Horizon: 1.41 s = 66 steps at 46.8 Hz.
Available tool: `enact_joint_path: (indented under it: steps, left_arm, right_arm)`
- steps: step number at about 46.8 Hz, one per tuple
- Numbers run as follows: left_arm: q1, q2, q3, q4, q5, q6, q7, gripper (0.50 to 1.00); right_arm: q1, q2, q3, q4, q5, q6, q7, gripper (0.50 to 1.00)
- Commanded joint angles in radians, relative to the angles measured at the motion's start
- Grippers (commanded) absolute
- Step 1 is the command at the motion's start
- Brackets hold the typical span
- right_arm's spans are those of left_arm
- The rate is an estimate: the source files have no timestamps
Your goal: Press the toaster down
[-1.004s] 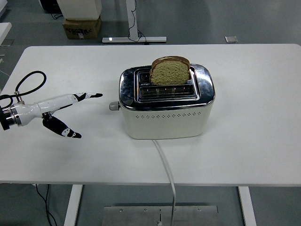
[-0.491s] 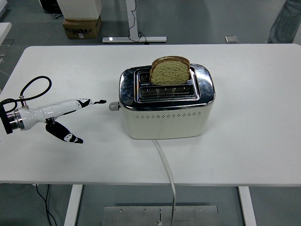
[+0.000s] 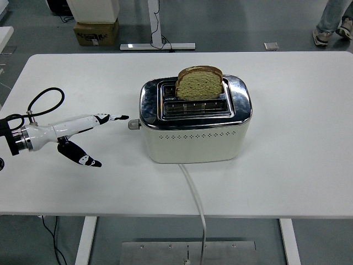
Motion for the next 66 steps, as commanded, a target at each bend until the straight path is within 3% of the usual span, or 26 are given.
enact_joint_path:
  steps: [1,42,66]
  left_arm:
    - [0.001,0.0,0.0,0.002,0.001,0.0,0.0,1.0]
    - [0.01,-0.078,0.002,0.042,0.035,0.003,0.0,1.0]
    - [0.024,-0.083,0.011,0.052,0.058,0.004,0.0,1.0]
  right_arm:
    - [0.001,0.0,-0.001,0.0,0.0,0.0,0.0,1.0]
    - [0.0,0.0,0.001,0.0,0.0,0.0,0.0,1.0]
    - [0.001,0.0,-0.001,0.0,0.001,0.0,0.0,1.0]
